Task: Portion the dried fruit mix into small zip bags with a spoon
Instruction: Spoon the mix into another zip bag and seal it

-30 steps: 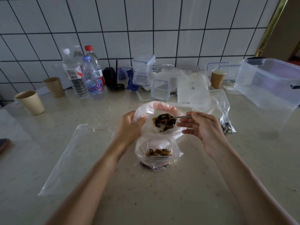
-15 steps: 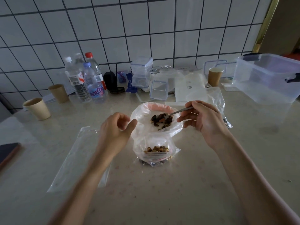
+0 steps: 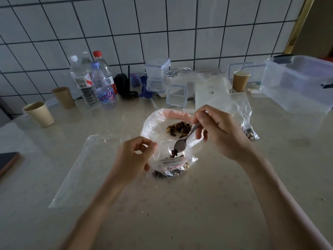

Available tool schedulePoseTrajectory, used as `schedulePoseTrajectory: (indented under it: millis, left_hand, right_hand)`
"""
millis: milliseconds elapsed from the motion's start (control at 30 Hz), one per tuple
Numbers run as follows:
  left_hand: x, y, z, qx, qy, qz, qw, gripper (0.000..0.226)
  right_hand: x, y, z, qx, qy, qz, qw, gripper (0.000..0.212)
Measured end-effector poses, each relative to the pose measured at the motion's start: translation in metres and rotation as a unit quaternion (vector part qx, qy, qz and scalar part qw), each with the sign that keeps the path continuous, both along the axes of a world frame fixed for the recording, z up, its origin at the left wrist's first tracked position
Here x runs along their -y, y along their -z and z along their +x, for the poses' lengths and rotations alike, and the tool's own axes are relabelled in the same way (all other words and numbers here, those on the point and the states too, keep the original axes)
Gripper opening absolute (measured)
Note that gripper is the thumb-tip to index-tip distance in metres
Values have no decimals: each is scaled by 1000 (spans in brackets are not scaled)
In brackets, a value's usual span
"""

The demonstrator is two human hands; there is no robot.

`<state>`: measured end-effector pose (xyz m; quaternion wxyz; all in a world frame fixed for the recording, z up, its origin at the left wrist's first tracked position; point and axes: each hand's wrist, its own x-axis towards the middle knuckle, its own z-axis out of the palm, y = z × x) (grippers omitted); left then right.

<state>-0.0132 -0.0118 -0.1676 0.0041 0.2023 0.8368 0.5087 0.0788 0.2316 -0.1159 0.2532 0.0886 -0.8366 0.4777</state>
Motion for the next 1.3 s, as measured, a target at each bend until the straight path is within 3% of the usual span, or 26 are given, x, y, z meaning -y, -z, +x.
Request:
schedulePoseTrajectory:
  millis: [100,200,367,500,633,733,833,933,1067,1300]
  left_hand:
    - [2,3,-3,-11,5,-5,1000,19]
    - [3,6,-4,-20,5,-17,1000,19]
    - [4,6,-1,-27,-2,-22,999,20]
    - [5,-1,-3,-13,-29,18,999,43]
    - [2,-6,-13,-27,-108,33,993,35]
    - [-2,-10,-26,-50,-146,-12,988,50]
    - [-10,-15,-40,19,-111,-93,989,75]
    - [-22,-20,-49,81,-61,-127,987,73]
    - [-30,-21,-53,145,4,-46,988,45]
    - [-33,-22,-45,204,65,55,975,45]
  right_hand:
    - [1,-3,3,-23,2,54,998,25]
    - [2,-3,2,-21,4,30,999,26]
    - [2,-1,-4,-8,3,-117,993,28]
    - [-5,5,-10,15,51,-258,965,29]
    - [-13,15,-17,66,112,-316,940,26]
    - [-14,22,-20,95,125,-315,936,26]
    - [-10,26,-21,119,117,-303,938,26]
    - [-7,26,-20,137,111,-307,935,29]
    - [-4,26,-19,164,97,-342,920,32]
    - [4,28,-21,194,95,-360,908,33]
